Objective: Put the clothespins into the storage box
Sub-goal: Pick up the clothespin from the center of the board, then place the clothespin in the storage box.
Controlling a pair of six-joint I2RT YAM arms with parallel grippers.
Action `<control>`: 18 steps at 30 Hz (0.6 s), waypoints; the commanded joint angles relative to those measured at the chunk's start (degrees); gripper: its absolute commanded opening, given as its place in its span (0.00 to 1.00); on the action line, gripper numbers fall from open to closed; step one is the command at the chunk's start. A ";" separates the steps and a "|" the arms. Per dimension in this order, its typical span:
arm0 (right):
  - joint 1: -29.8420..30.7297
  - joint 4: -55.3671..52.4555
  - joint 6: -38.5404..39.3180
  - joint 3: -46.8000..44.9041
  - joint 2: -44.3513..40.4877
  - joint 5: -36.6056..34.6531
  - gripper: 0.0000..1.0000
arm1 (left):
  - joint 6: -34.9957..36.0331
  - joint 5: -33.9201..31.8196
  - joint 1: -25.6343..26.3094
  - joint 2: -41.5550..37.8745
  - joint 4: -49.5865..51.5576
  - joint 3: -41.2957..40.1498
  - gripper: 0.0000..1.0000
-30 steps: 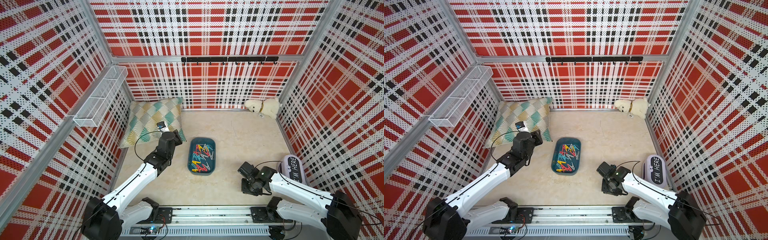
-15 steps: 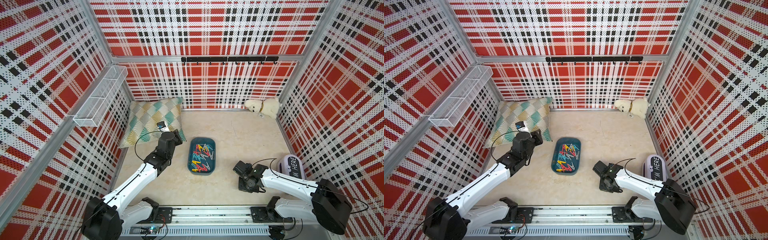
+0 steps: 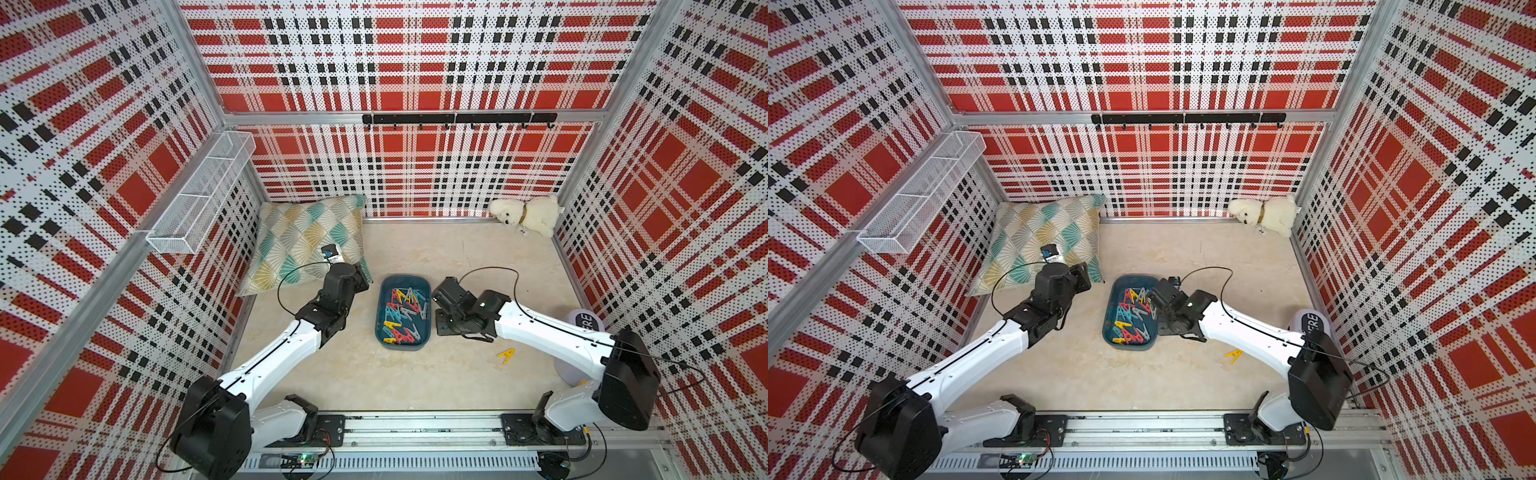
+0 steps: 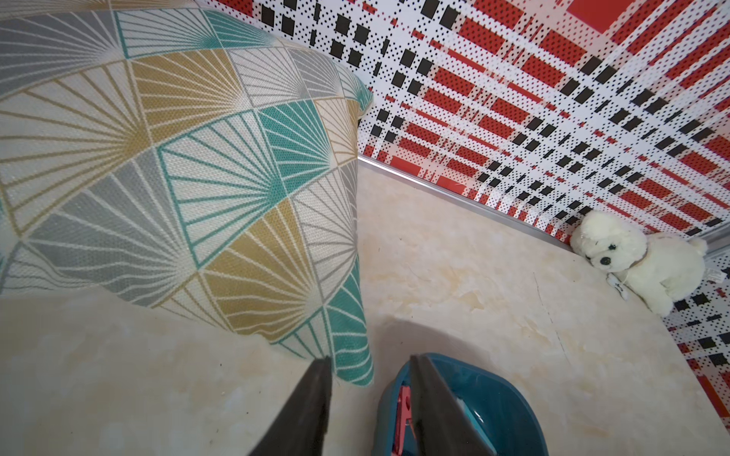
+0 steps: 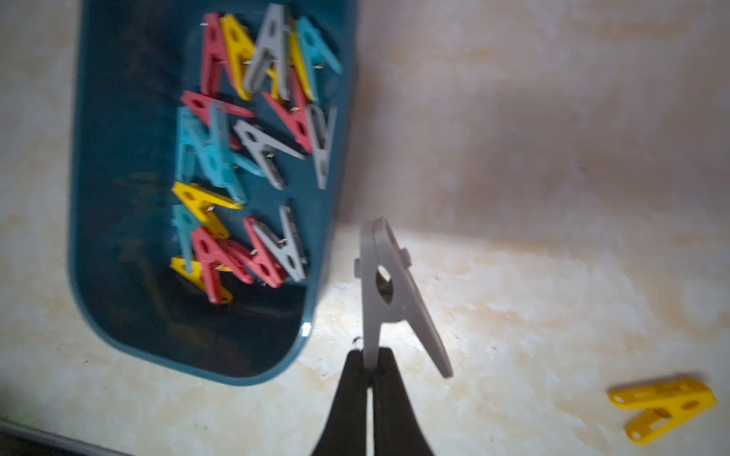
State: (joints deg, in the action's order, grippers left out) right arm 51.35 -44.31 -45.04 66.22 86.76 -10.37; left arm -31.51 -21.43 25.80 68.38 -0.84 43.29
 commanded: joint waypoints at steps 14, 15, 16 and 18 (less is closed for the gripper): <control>3.39 3.29 8.63 12.89 22.41 2.57 0.05 | -0.22 -1.38 -0.80 -0.26 2.42 1.10 0.39; 2.73 3.90 8.72 12.80 22.85 3.16 0.05 | -0.16 -1.47 -0.76 -0.25 2.51 1.10 0.39; 2.16 4.12 8.64 12.92 23.45 3.77 0.05 | -0.06 -1.42 -0.75 -0.29 2.51 1.10 0.39; 0.87 4.55 8.98 13.23 24.58 5.05 0.05 | 0.13 -1.37 -0.77 -0.77 2.51 1.02 0.39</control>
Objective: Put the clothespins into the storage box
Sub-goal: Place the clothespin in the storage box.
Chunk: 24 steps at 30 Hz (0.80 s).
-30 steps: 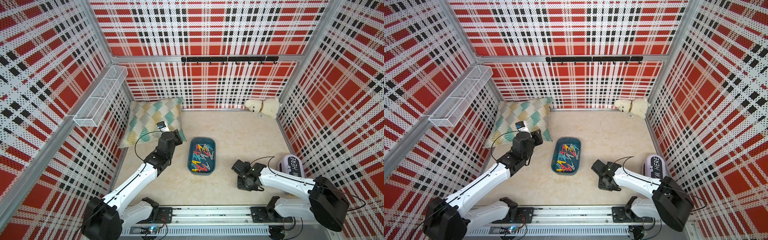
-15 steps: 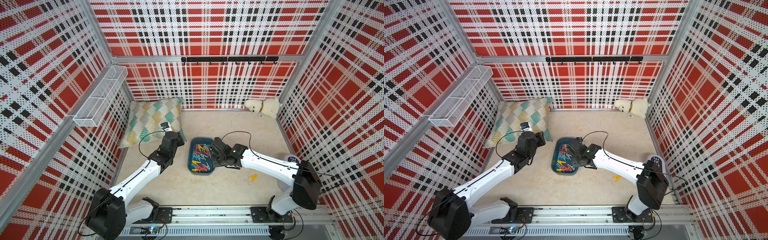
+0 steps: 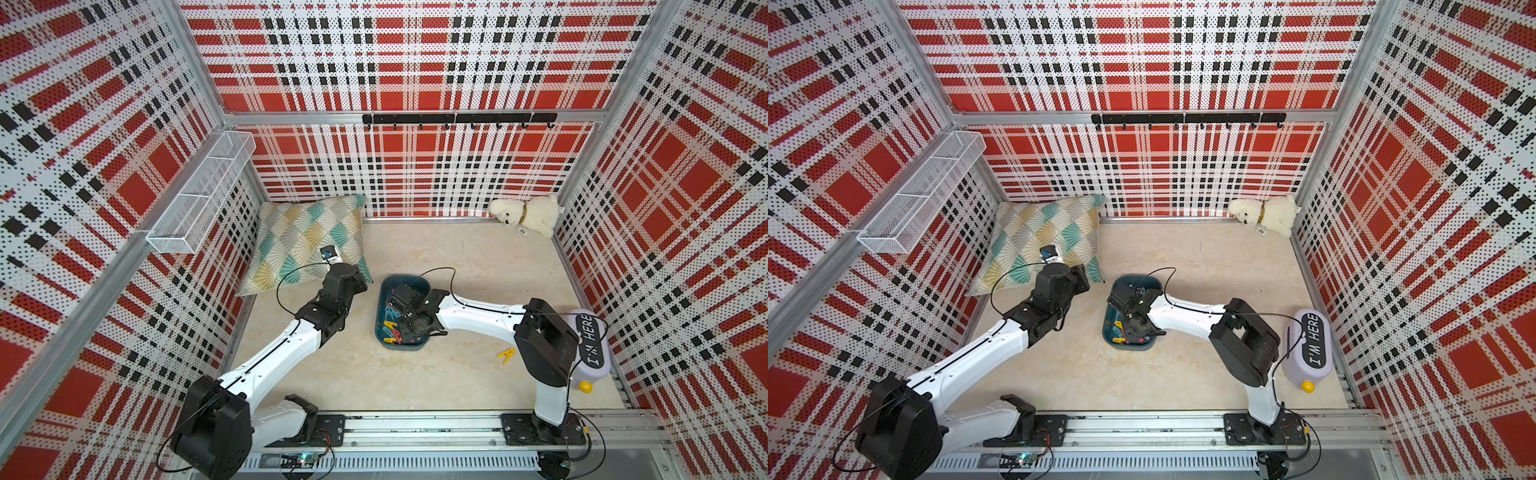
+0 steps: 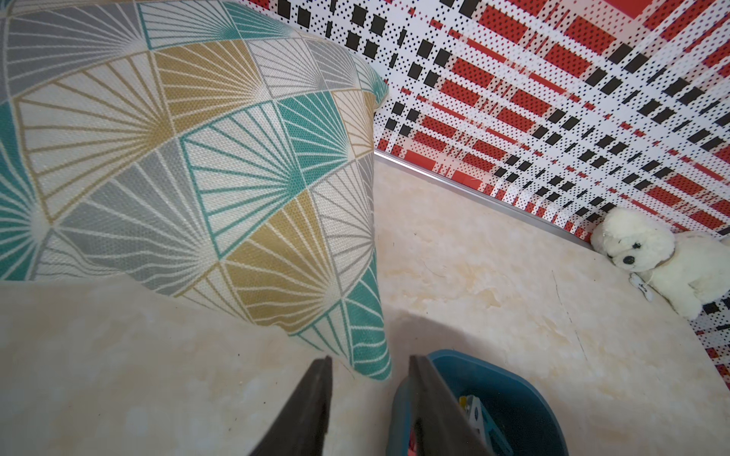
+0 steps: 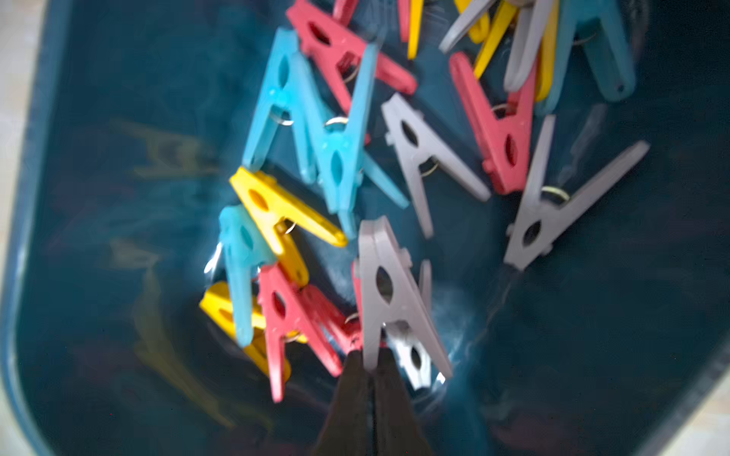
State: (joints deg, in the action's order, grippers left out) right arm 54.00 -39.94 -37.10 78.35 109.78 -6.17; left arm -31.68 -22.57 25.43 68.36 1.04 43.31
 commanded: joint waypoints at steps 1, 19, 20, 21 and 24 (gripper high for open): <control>-2.22 0.45 1.22 1.24 1.94 1.19 0.06 | 0.38 -0.28 -0.39 -0.95 0.63 0.99 0.39; -4.01 -1.57 3.36 5.80 5.45 3.48 0.21 | 0.34 -0.49 -0.56 -3.85 -0.12 -0.59 0.39; -3.99 -1.92 3.35 6.09 4.94 3.13 0.23 | 0.39 -0.42 -0.59 -3.93 -0.08 -0.51 0.39; -4.09 -2.18 3.40 6.35 4.52 2.81 0.25 | 0.39 -0.37 -0.56 -3.87 0.01 -0.42 0.39; -4.30 -3.50 3.63 7.21 1.71 1.56 0.25 | 0.39 -0.09 -0.60 -3.85 -0.07 -0.33 0.39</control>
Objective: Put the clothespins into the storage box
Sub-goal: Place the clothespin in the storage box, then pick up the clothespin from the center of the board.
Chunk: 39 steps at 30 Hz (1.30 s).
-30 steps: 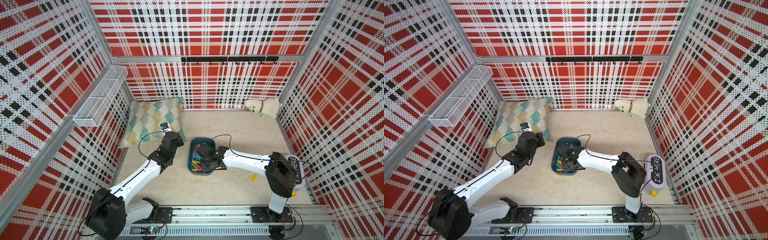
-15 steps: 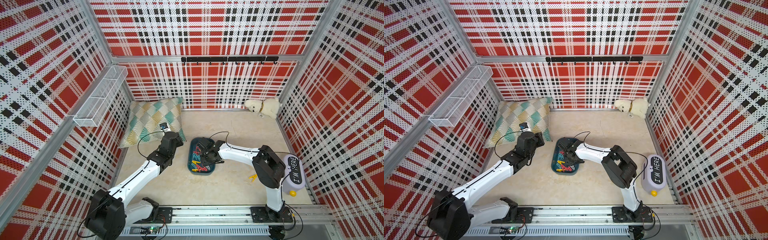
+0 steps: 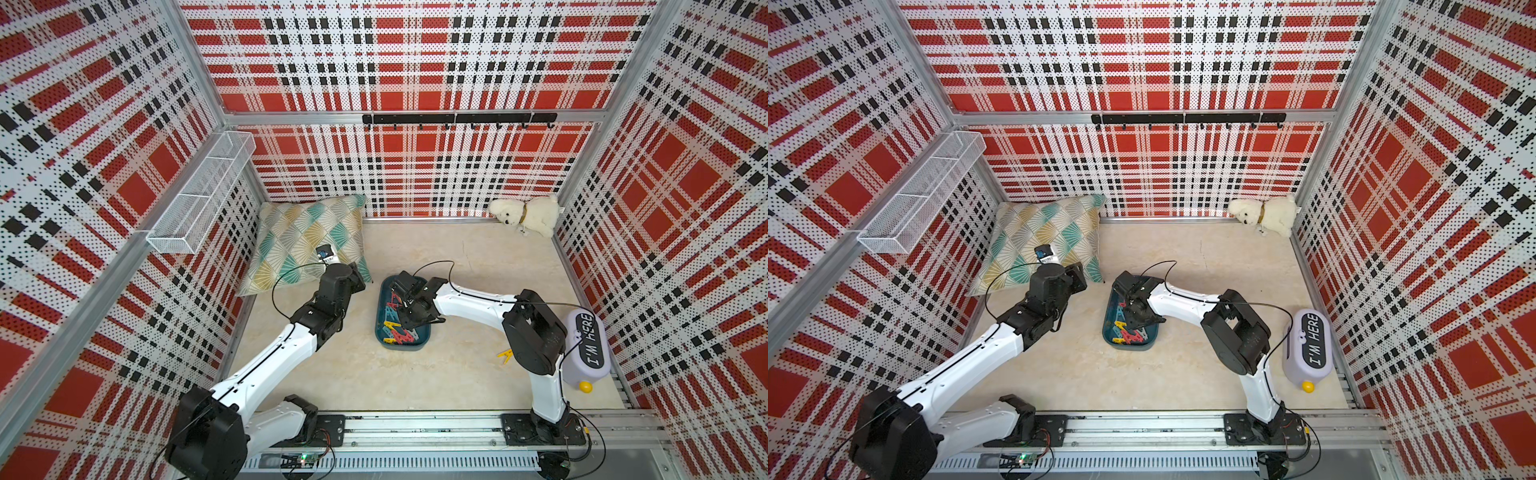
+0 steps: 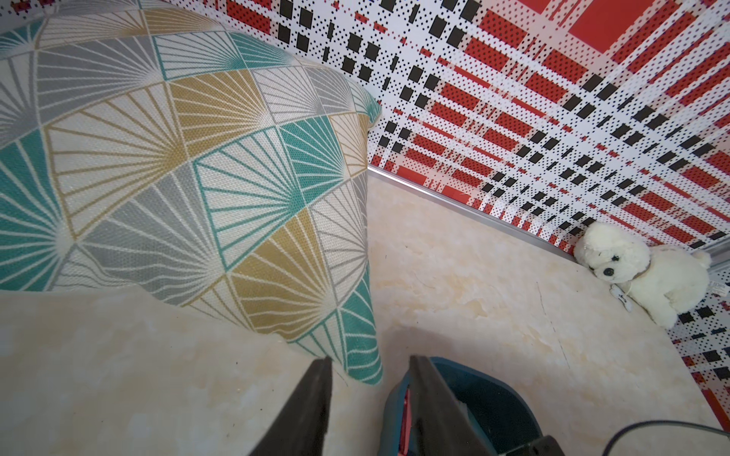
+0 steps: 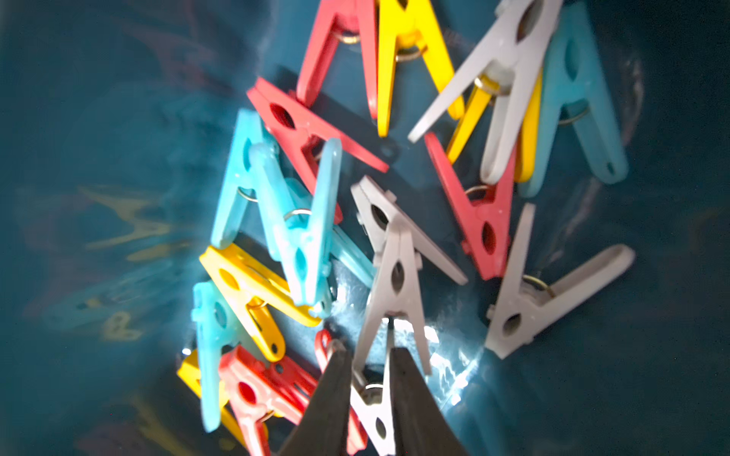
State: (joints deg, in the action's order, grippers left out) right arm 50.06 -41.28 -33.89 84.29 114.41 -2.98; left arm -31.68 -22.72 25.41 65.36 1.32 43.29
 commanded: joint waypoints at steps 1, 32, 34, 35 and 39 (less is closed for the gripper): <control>-0.61 -2.62 0.41 1.29 -4.45 -2.11 0.25 | 0.31 0.00 -0.54 -0.86 -0.36 -0.24 0.39; -14.91 -5.40 -27.67 -48.17 -47.59 -7.01 0.33 | 0.92 2.55 1.46 1.81 -6.76 -2.77 0.39; -14.91 -5.52 -29.15 -48.08 -47.61 -8.05 0.34 | 0.90 2.76 1.48 1.72 -7.11 -3.02 0.39; -14.91 -5.65 -29.52 -48.07 -47.75 -8.46 0.34 | 0.83 2.85 1.43 1.74 -7.17 -3.03 0.39; -14.99 -6.35 -29.96 -48.07 -47.60 -8.45 0.35 | 0.92 2.68 1.35 1.37 -7.65 -3.64 0.39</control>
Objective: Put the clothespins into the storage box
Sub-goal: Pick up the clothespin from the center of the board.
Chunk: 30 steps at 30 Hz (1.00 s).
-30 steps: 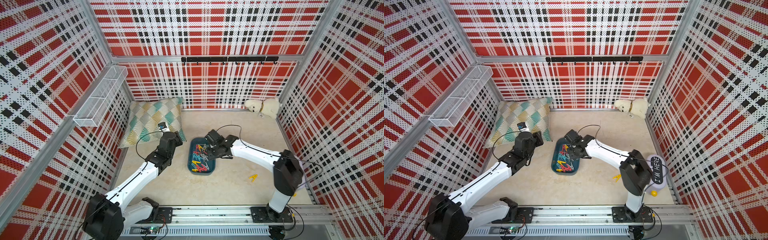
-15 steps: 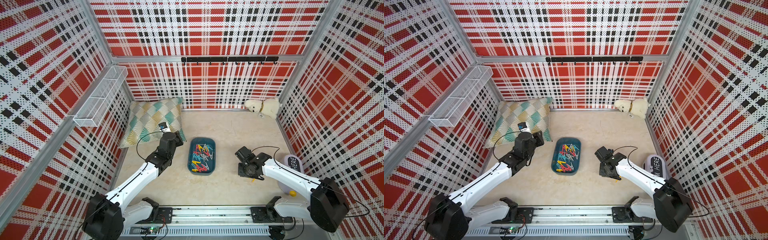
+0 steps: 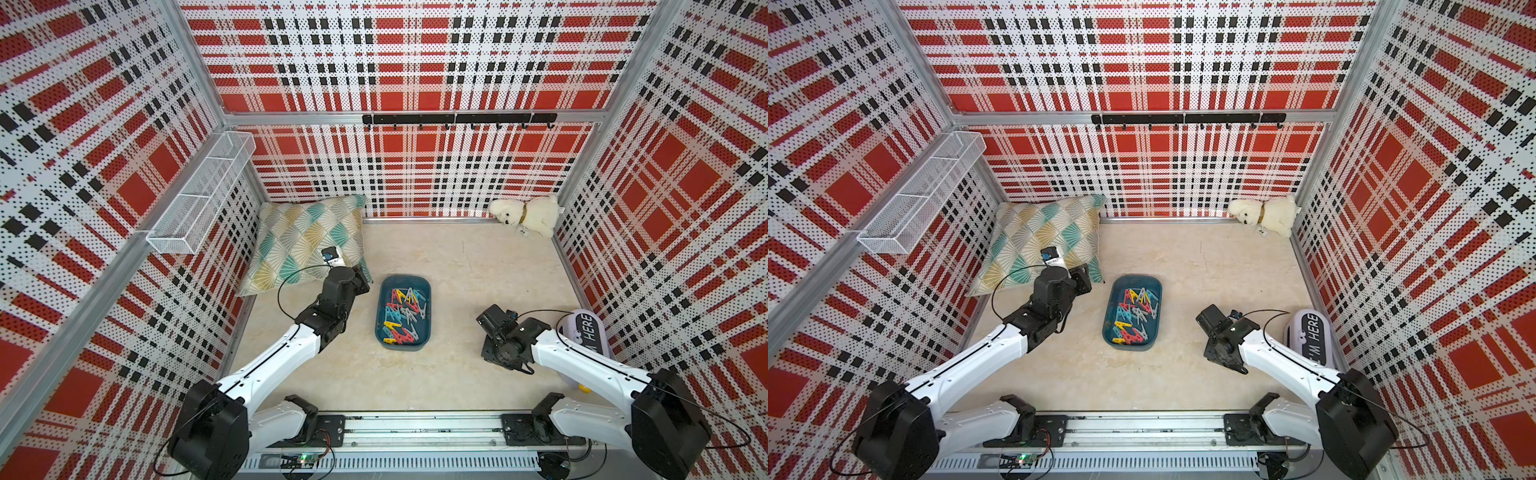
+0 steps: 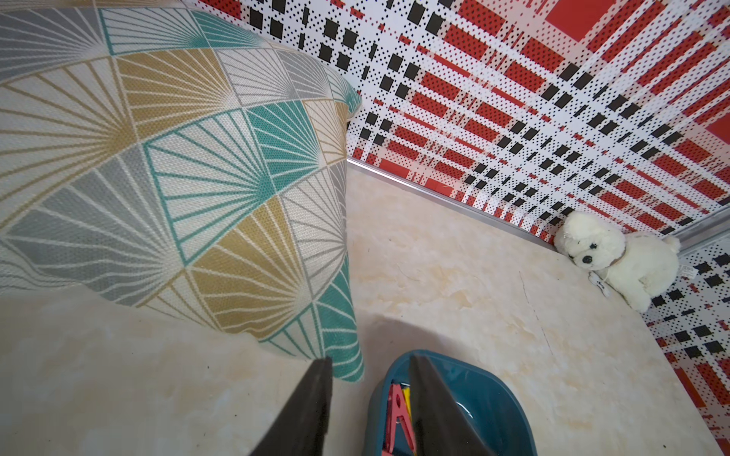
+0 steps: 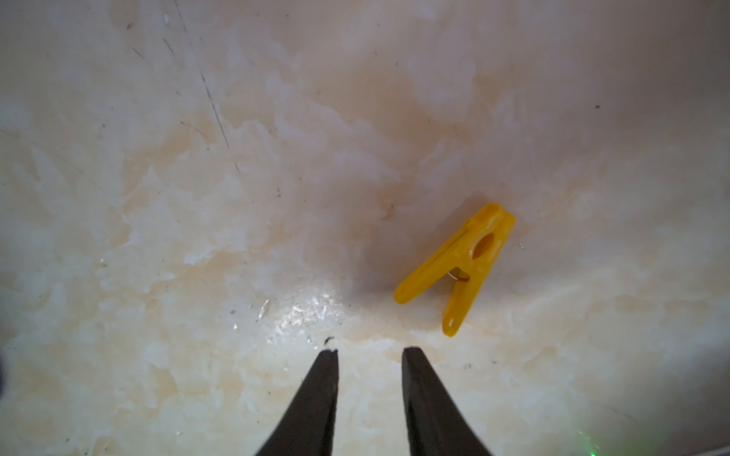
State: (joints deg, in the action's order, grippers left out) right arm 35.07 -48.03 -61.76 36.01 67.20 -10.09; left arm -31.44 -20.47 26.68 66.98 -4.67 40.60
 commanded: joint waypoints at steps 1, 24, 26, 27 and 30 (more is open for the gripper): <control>0.00 0.38 -2.22 0.07 0.05 -1.34 0.35 | 0.68 0.56 -0.03 -0.19 -1.79 -1.04 0.39; -6.50 6.61 2.58 -3.27 4.53 -2.22 0.37 | 1.28 1.71 -1.36 0.04 -2.28 -1.07 0.39; -7.15 7.44 2.95 -3.60 4.66 -2.34 0.37 | 1.29 1.75 -1.30 -0.01 -2.36 -1.05 0.39; -7.50 8.04 3.28 -3.80 4.82 -2.22 0.37 | 1.29 1.75 -1.28 0.04 -2.36 -1.05 0.39; -8.75 9.56 5.11 -3.67 6.45 -2.04 0.31 | 1.29 1.82 -1.35 0.16 -2.21 -0.92 0.39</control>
State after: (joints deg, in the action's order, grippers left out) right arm 27.42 -40.71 -58.48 32.84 72.16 -11.44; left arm -31.00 -19.22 25.74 66.98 -5.82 39.79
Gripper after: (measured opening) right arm 0.322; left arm 0.391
